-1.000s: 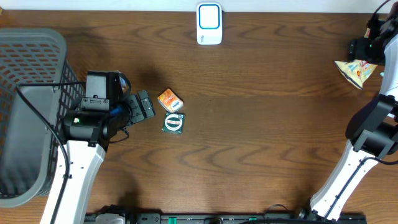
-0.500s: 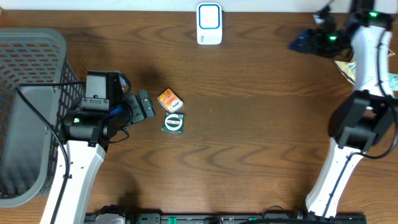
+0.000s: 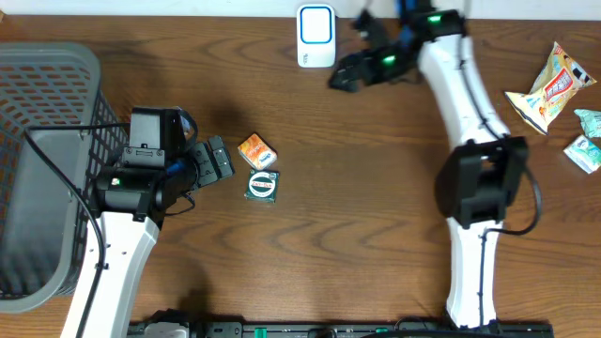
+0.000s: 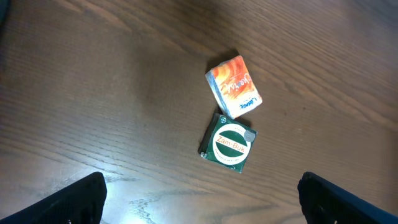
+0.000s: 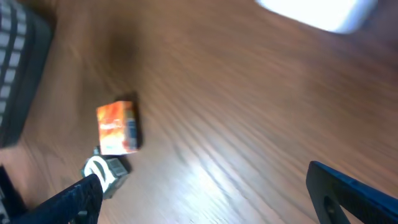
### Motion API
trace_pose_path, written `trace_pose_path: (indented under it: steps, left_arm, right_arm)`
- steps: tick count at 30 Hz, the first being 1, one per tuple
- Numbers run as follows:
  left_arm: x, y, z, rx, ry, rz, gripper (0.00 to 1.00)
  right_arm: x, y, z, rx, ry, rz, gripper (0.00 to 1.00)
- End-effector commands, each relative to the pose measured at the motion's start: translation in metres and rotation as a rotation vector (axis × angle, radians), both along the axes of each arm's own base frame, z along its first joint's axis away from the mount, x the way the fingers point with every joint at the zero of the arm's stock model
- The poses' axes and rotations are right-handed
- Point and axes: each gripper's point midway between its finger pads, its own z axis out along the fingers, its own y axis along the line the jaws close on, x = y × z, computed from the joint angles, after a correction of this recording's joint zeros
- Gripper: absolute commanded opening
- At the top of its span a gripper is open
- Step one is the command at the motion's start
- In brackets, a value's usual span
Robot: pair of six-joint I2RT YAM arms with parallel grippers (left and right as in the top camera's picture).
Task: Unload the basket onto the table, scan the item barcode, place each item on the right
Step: 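Move the right gripper left over the orange Kleenex pack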
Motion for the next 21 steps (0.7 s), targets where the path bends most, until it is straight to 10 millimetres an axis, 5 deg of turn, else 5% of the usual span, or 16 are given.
trace_pose_path:
  steps: [1,11,21]
  left_arm:
    - [0.002,0.004,0.002,0.012,-0.006,0.010,0.98]
    - [0.002,0.004,0.002,0.012,-0.006,0.010,0.98]
    - [0.002,0.004,0.002,0.012,-0.006,0.010,0.98]
  right_arm:
    - [-0.014,0.036,-0.003,-0.067,-0.037,0.065,0.99]
    - [-0.061,0.124,-0.010,-0.166,-0.124,0.233,0.99]
    - [-0.077,0.156,-0.023,-0.256,-0.146,0.194,0.99]
